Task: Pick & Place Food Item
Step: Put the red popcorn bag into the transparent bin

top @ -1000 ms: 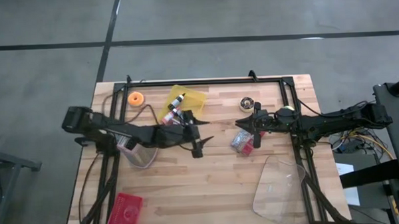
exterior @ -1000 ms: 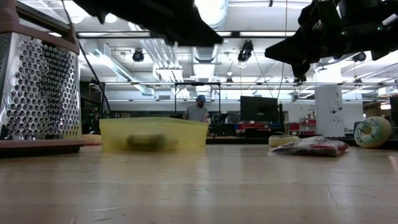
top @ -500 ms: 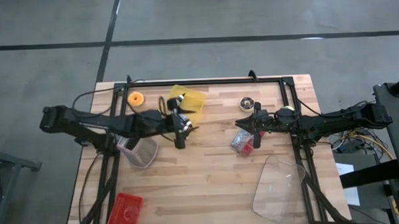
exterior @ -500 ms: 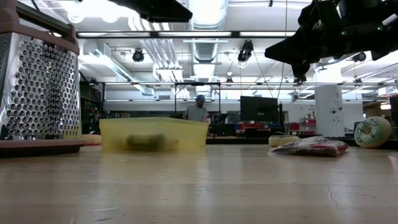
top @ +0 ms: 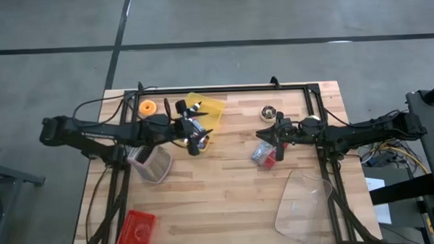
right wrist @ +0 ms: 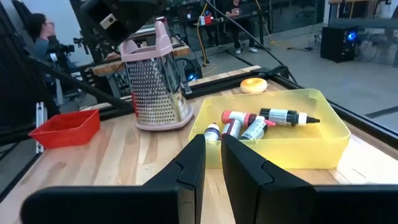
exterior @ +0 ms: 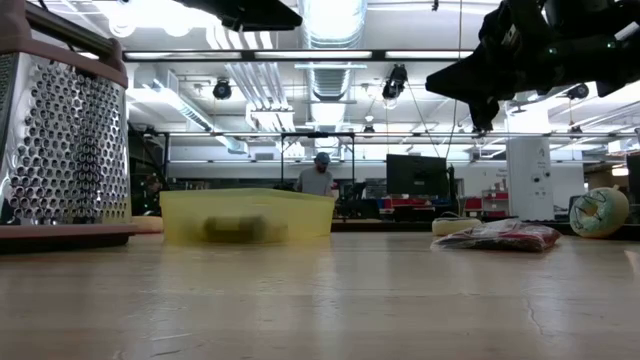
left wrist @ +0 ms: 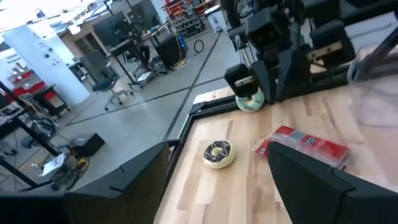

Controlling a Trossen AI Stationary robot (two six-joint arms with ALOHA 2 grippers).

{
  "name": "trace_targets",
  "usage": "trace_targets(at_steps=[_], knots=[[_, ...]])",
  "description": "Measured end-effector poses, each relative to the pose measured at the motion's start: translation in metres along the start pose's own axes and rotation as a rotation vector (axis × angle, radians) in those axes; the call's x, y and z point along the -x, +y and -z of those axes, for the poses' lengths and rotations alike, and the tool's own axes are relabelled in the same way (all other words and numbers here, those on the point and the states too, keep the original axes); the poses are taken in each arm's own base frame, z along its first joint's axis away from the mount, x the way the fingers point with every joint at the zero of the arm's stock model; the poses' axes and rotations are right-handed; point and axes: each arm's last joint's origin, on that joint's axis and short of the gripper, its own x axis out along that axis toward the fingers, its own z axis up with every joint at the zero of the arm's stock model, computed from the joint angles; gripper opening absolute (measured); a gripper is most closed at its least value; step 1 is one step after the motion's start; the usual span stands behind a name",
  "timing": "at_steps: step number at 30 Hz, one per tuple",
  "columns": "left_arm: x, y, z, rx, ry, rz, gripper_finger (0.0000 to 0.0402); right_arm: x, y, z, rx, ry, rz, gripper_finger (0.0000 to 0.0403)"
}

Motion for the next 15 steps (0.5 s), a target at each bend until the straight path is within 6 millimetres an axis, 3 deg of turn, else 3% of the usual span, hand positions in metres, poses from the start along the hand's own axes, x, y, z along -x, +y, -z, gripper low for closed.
trace_targets(at_steps=[15], knots=[[0.036,0.02,-0.011,0.042,-0.019,-0.037,0.028,0.0,0.0,0.0,-0.125,-0.001,-0.011,0.0047]])
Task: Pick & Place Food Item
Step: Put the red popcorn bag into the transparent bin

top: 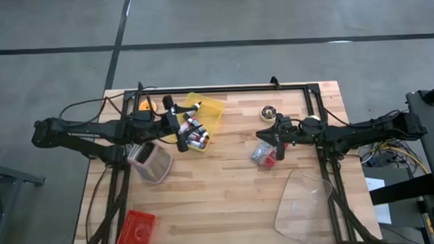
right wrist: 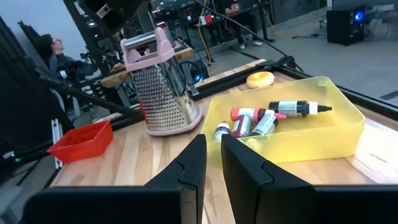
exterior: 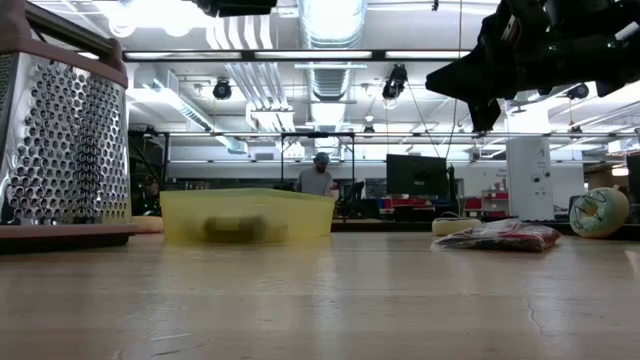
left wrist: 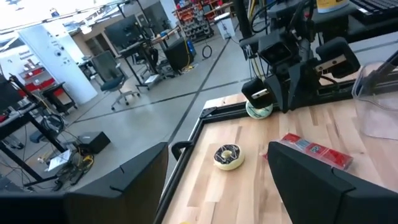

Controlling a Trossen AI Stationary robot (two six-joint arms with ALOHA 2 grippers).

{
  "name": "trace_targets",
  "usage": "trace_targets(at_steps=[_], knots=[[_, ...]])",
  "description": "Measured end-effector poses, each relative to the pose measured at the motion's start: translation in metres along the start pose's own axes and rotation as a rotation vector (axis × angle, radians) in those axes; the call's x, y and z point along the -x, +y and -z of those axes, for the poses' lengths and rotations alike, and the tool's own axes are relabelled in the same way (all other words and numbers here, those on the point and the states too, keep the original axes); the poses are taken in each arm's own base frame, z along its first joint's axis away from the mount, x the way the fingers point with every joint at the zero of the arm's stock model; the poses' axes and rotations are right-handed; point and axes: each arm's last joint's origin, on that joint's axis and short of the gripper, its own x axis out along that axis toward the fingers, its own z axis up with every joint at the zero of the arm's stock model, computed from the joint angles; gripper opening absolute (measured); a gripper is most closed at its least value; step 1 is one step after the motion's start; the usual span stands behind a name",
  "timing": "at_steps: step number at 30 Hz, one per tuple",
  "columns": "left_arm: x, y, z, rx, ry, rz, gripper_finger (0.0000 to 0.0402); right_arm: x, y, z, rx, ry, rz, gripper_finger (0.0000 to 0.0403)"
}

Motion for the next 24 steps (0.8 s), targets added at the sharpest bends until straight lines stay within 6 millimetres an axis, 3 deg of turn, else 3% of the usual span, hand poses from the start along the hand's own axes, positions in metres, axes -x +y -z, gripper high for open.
trace_targets(at_steps=[15,24], knots=[[0.0,0.0,0.001,0.015,0.008,0.004,0.028,0.0,-0.002,0.004,-0.075,0.039,0.019,0.0047],[0.0,0.0,0.001,0.013,0.011,0.005,0.028,-0.006,-0.01,0.028,-0.141,0.225,0.118,0.0047]])
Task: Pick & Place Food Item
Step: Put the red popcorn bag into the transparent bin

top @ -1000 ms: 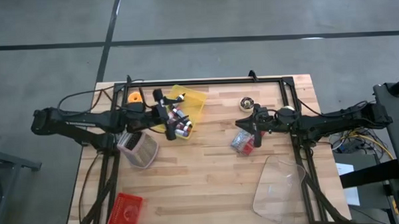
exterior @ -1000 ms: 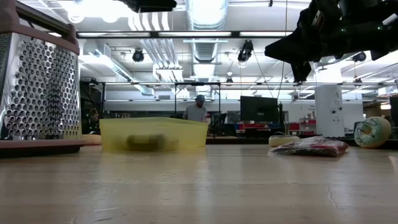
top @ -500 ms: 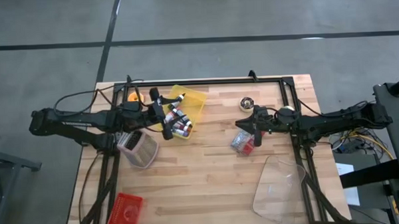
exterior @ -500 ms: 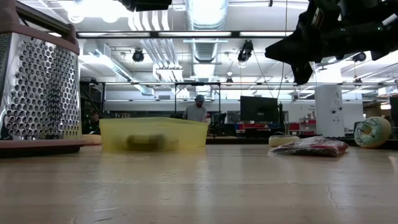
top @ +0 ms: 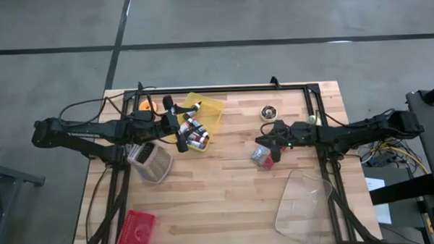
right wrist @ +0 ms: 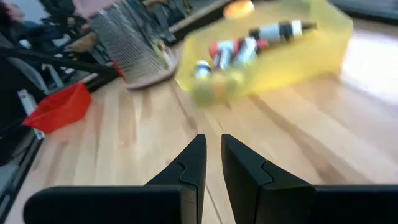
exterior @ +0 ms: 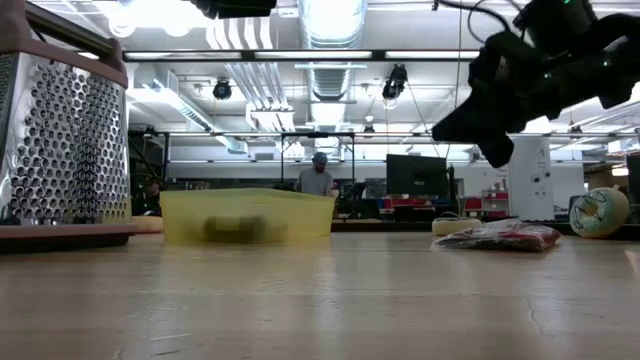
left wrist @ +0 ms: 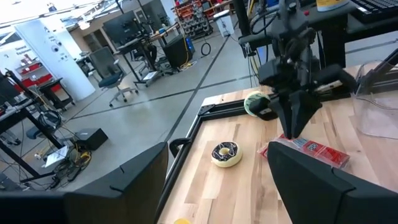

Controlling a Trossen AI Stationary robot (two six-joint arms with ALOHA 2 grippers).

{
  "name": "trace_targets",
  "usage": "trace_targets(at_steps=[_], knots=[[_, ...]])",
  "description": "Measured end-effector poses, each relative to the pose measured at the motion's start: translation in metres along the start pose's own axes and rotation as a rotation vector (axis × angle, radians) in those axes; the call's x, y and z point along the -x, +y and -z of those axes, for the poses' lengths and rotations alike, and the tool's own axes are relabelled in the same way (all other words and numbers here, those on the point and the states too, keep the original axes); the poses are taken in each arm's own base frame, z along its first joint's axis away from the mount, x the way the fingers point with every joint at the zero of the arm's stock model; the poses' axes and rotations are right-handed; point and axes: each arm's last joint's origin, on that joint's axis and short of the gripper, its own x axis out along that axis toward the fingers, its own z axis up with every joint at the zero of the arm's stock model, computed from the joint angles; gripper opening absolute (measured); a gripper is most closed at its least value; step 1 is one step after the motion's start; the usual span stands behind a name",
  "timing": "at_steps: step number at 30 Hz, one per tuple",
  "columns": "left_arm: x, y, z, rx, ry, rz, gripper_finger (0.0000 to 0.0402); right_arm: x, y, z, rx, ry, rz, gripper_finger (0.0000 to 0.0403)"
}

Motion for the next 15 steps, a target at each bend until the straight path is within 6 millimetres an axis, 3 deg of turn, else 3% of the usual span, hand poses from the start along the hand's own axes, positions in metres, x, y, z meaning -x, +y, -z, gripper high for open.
trace_targets(at_steps=[9,15], knots=[[0.0,0.0,0.0,0.0,0.0,0.0,0.028,-0.015,-0.002,0.005,-0.183,0.169,0.123,0.0047],[0.0,0.0,0.0,0.0,0.0,0.0,0.028,-0.024,0.017,-0.024,-0.235,0.317,0.233,0.0047]])
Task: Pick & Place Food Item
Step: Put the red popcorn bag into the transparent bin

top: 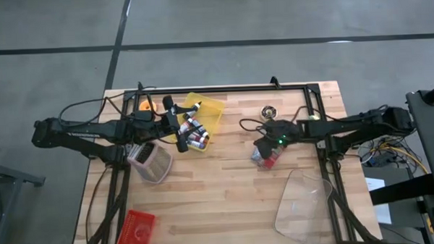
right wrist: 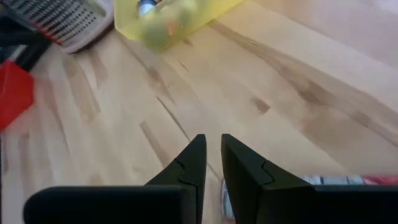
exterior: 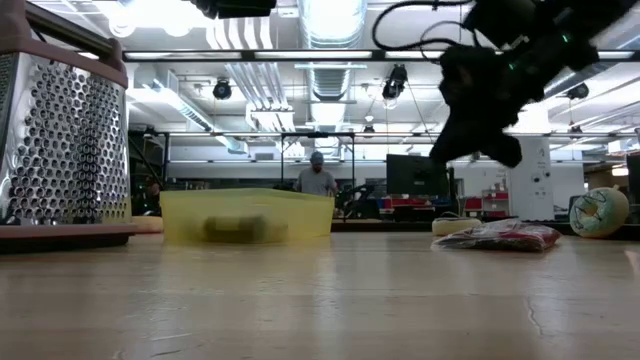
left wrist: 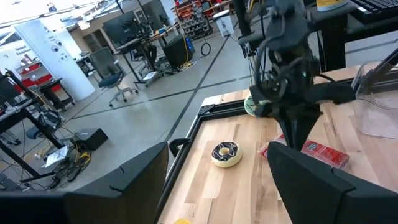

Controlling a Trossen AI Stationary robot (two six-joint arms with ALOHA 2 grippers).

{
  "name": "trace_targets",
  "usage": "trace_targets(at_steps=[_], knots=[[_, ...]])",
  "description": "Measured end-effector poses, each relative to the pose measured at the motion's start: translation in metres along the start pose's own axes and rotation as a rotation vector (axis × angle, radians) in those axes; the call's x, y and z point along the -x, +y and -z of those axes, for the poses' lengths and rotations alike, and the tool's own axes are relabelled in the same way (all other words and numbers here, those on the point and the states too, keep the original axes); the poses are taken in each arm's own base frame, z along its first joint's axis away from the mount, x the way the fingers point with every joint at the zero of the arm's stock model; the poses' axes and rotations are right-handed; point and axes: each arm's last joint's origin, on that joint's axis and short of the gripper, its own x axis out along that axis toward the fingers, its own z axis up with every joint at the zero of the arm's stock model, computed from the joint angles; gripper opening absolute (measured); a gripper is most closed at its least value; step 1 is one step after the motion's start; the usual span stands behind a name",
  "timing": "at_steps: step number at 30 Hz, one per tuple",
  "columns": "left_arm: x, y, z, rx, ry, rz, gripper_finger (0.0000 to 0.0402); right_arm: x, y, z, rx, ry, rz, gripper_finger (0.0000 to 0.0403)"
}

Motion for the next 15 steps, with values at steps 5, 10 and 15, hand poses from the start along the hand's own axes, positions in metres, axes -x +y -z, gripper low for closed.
trace_targets(at_steps=[5,10,15], knots=[[0.0,0.0,0.0,0.0,0.0,0.0,0.028,0.02,0.032,-0.022,0.007,0.168,0.069,0.0047],[0.0,0.0,0.0,-0.001,0.002,0.001,0.028,0.031,0.062,-0.033,0.023,0.23,0.144,0.0047],[0.0,0.0,0.001,-0.003,0.006,0.002,0.028,0.024,0.076,-0.028,-0.004,0.314,0.284,0.0047]])
